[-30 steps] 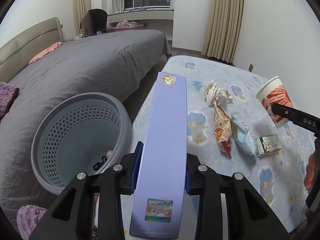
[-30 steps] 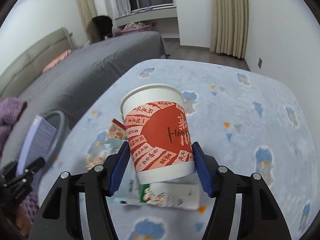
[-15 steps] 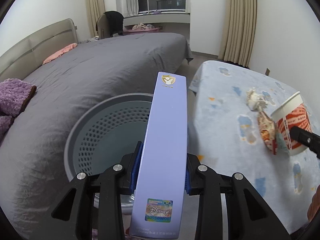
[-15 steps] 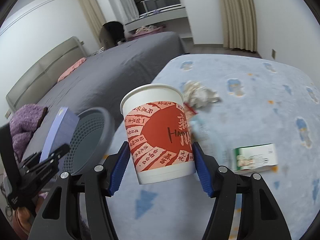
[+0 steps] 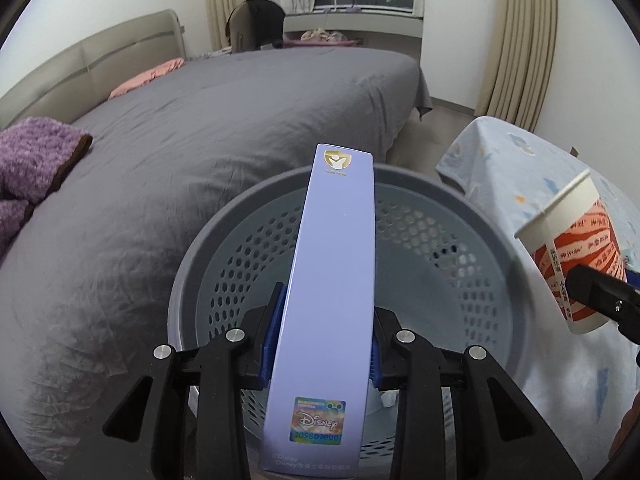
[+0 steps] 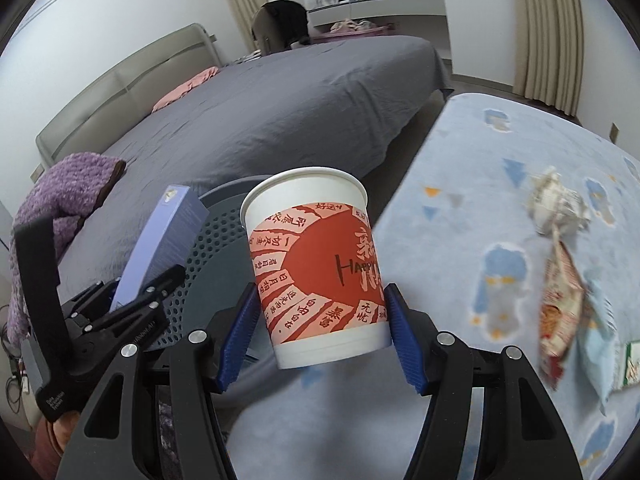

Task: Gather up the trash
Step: 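Carry the box and cup over the grey basket and open both tools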

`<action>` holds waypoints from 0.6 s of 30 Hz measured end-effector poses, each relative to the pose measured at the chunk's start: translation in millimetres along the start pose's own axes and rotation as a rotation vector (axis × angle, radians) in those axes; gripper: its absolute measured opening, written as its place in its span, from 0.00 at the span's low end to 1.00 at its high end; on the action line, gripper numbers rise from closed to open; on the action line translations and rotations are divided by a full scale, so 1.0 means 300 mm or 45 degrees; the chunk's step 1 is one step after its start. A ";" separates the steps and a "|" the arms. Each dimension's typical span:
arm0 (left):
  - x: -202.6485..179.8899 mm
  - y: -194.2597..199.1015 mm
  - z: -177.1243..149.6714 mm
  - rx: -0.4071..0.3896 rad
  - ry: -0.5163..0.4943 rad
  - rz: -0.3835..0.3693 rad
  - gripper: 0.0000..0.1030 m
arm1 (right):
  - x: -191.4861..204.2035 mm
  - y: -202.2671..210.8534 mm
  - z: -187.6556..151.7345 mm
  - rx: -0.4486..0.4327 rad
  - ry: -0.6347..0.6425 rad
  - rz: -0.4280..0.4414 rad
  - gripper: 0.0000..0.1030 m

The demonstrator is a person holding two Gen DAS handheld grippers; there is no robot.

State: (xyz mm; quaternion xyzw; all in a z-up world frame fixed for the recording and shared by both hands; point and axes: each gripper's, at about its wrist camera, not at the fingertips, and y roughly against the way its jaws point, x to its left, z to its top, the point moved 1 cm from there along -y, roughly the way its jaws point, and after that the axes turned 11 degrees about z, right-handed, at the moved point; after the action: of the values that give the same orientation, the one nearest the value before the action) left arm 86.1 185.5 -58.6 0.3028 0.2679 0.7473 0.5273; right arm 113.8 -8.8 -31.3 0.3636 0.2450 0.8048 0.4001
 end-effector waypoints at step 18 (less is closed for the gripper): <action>0.077 -0.081 -0.002 0.052 0.059 -0.001 0.56 | 0.075 -0.157 0.054 0.080 0.065 0.032 0.60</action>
State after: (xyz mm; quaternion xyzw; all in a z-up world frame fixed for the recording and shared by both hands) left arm 94.9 214.7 -72.6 0.2961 0.2953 0.7482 0.5151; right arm 138.9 37.7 -44.6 0.3585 0.2758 0.8107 0.3719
